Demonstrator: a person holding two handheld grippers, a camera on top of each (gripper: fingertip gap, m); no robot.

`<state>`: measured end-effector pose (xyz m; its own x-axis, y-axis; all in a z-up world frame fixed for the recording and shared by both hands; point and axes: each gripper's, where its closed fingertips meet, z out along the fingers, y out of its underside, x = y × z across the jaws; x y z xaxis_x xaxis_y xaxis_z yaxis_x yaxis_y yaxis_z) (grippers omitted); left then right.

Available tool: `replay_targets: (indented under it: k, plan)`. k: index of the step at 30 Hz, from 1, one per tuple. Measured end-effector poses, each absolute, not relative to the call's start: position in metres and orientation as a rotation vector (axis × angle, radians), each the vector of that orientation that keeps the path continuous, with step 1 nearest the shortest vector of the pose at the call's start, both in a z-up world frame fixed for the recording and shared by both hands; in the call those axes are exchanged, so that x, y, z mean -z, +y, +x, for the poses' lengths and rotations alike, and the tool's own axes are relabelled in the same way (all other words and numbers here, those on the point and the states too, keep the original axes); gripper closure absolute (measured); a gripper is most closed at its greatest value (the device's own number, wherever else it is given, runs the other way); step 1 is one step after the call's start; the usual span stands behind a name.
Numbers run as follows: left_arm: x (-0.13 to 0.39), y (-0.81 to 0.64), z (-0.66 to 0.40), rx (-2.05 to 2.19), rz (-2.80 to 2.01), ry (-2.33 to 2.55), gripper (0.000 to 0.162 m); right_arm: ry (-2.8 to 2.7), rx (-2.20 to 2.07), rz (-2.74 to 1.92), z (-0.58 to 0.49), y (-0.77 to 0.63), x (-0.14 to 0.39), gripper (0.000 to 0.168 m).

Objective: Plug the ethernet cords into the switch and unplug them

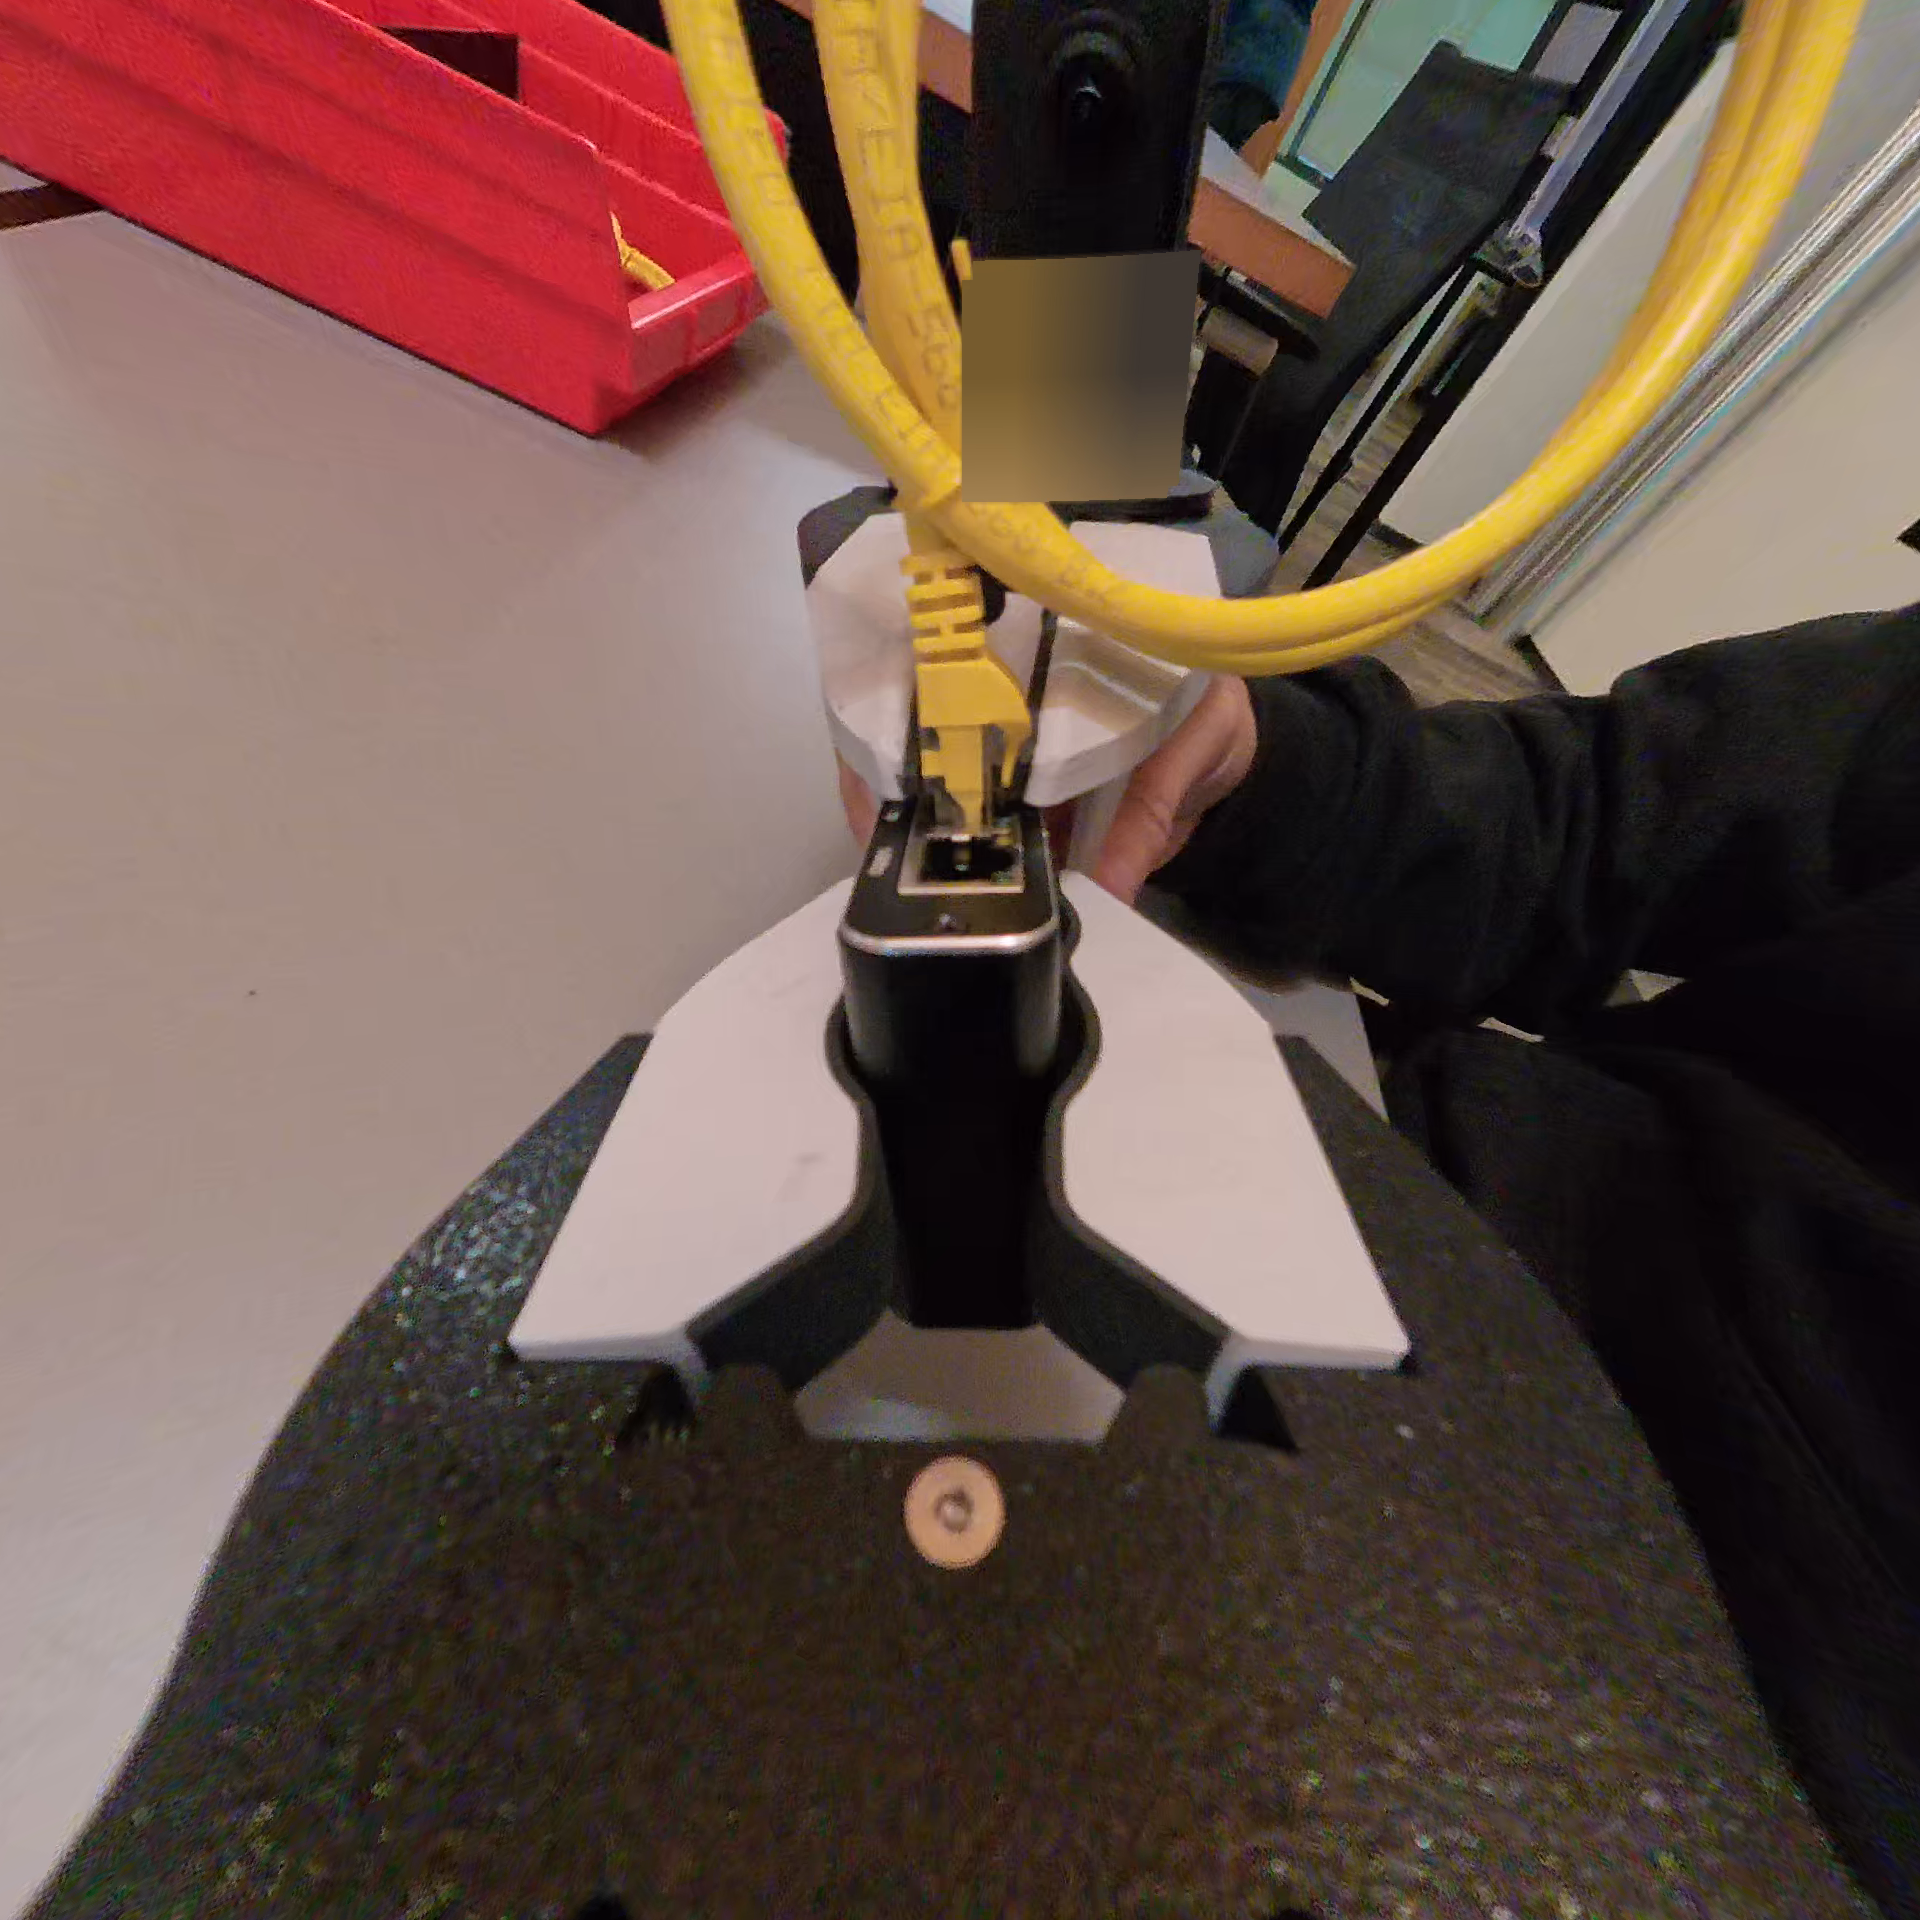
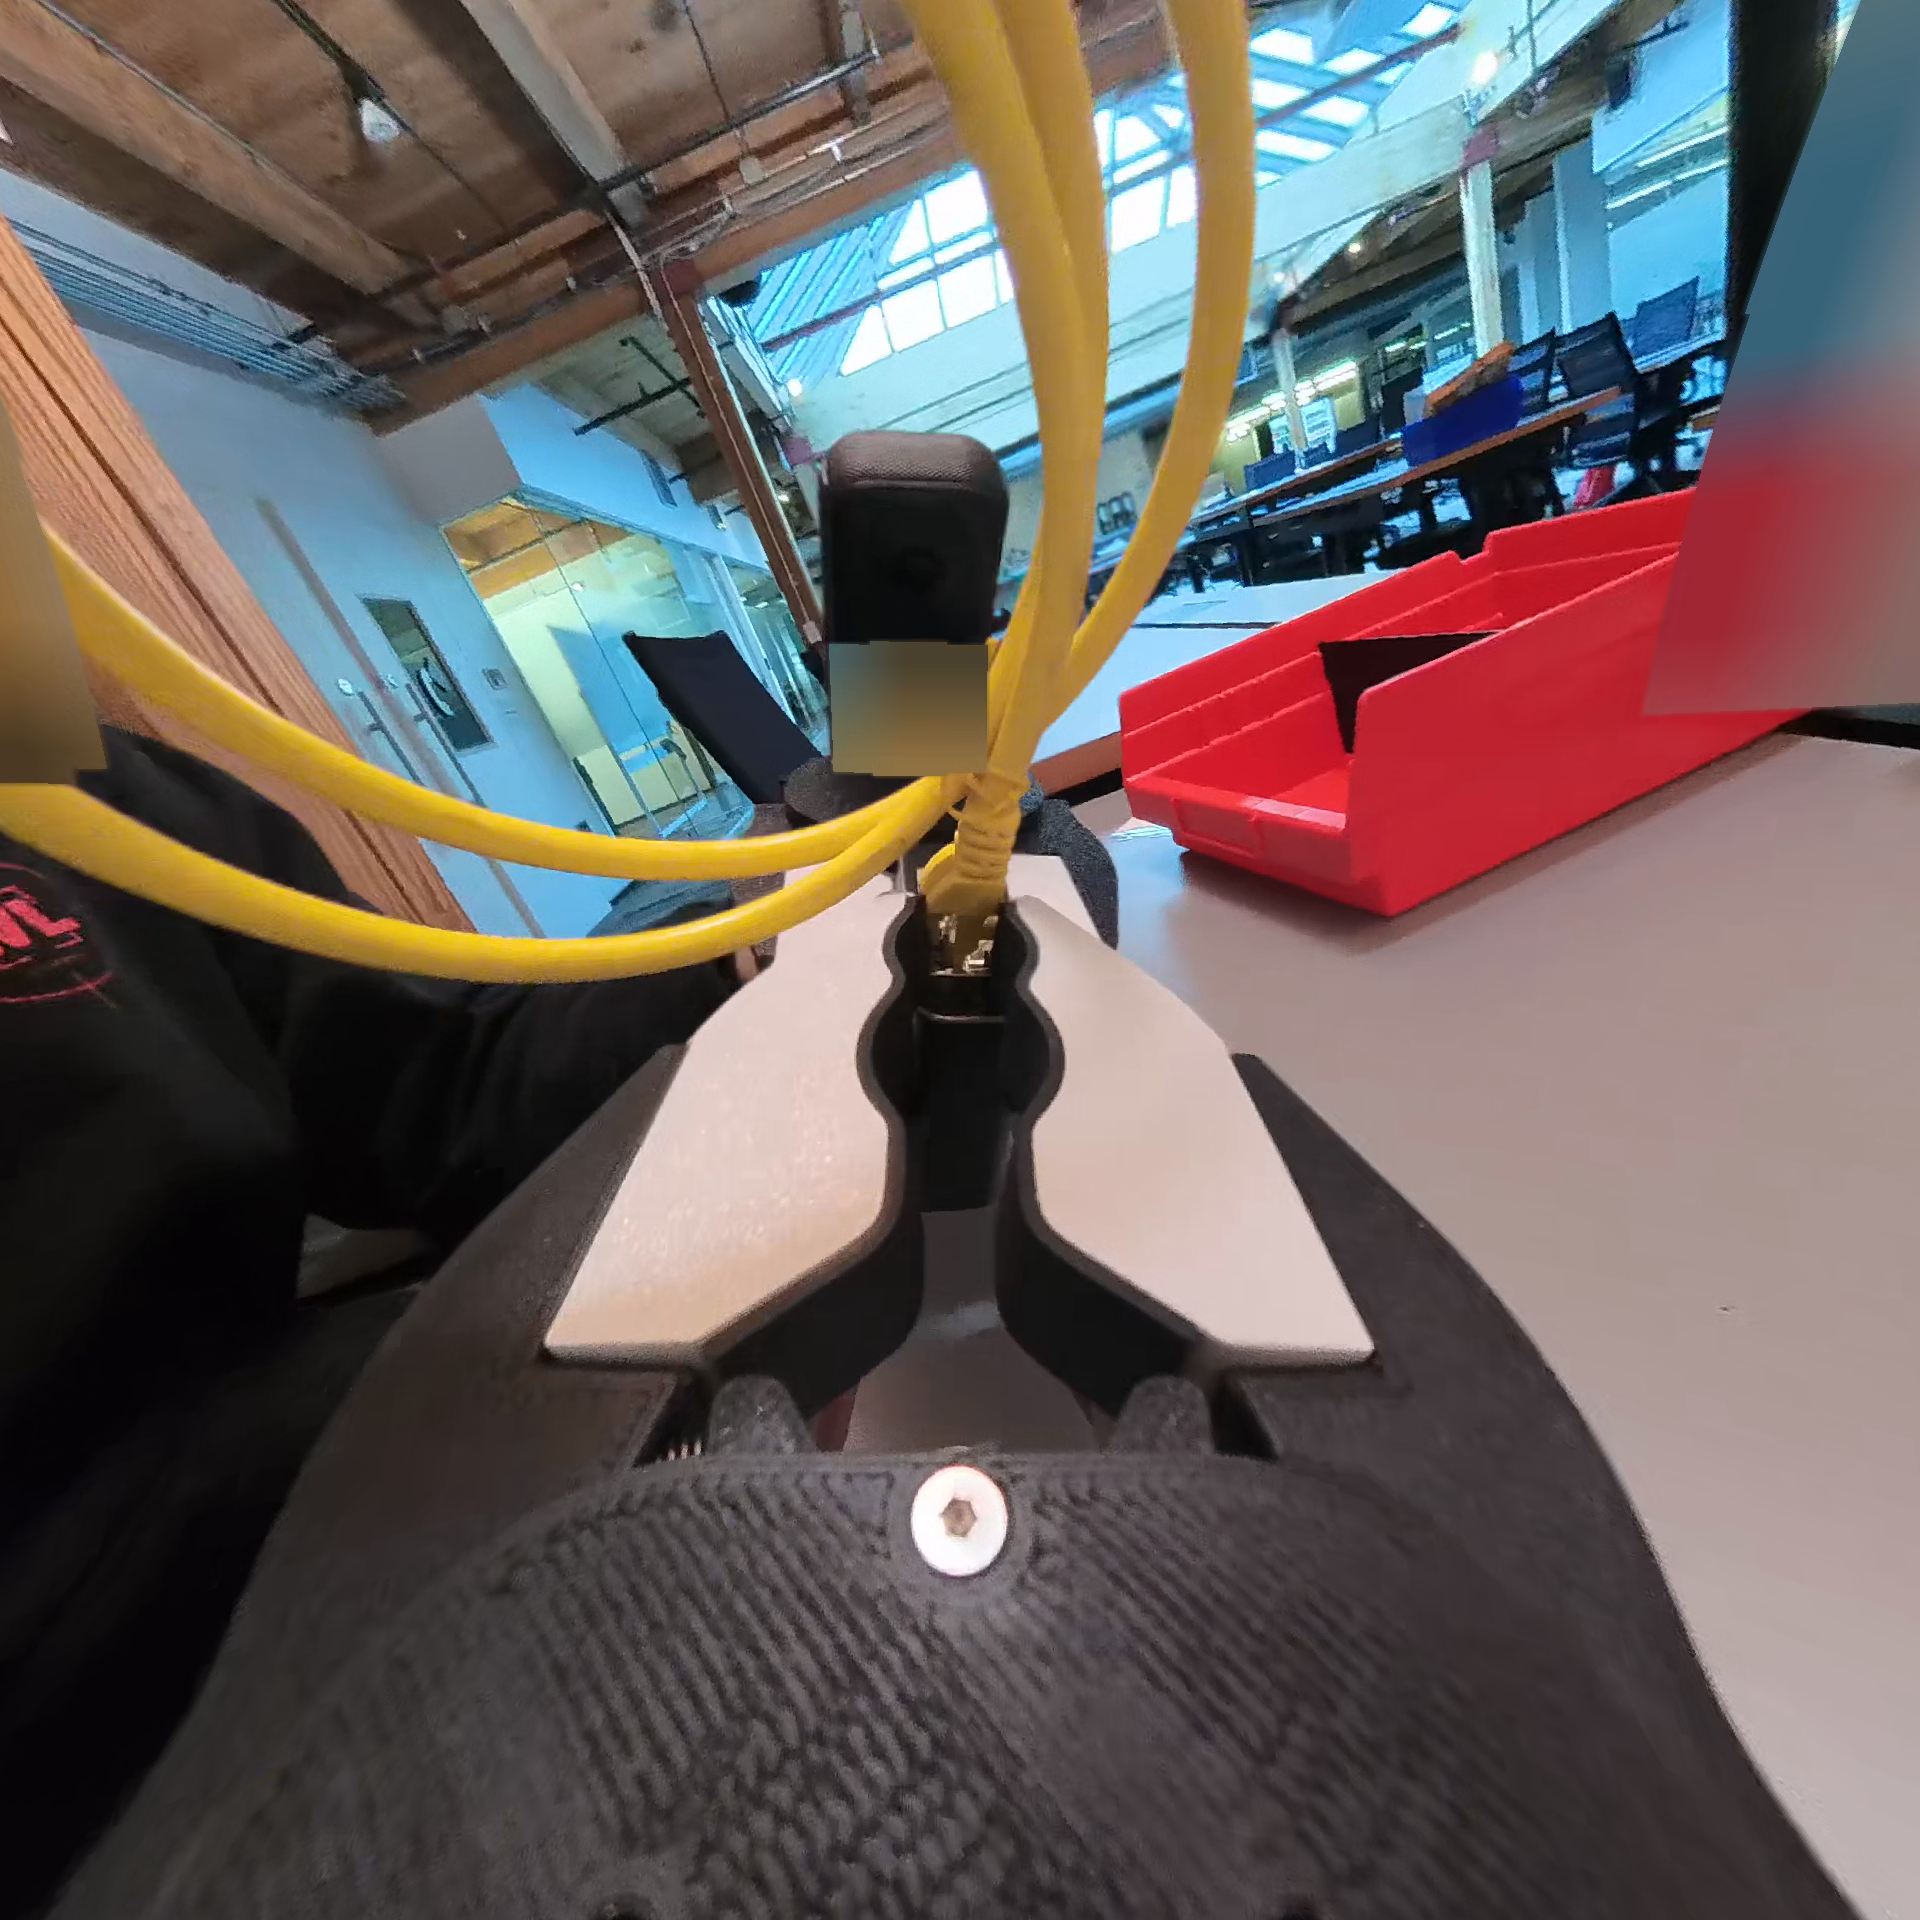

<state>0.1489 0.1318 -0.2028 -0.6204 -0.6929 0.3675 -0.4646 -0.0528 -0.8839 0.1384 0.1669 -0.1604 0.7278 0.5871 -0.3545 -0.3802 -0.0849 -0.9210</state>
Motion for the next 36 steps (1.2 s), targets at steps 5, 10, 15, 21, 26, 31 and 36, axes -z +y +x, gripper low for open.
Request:
replay_targets:
  k: [5,10,15,21,26,31,36]
  plan:
    - [0.202,0.126,0.146,2.047,-1.329,1.952,0.134,-0.167,-0.799,-1.471,0.139,0.168,0.162,0.156]
    - [0.21,0.135,0.151,1.728,-1.305,2.013,0.134,-0.138,-0.831,-1.463,0.141,0.167,0.163,0.155]
    - [0.206,0.127,0.146,1.992,-1.367,1.972,0.134,-0.139,-0.828,-1.476,0.141,0.168,0.164,0.156]
    - [0.204,0.128,0.148,1.814,-1.266,1.999,0.135,-0.218,-0.821,-1.466,0.137,0.162,0.158,0.155]
    - [0.19,0.118,0.147,1.867,-1.203,1.976,0.135,-0.23,-0.822,-1.389,0.13,0.157,0.139,0.147]
    - [0.192,0.113,0.145,1.765,-1.148,2.041,0.135,-0.336,-0.705,-1.444,0.116,0.159,0.143,0.135]
    - [0.193,0.109,0.143,1.78,-1.196,2.073,0.135,-0.359,-0.695,-1.433,0.112,0.158,0.139,0.133]
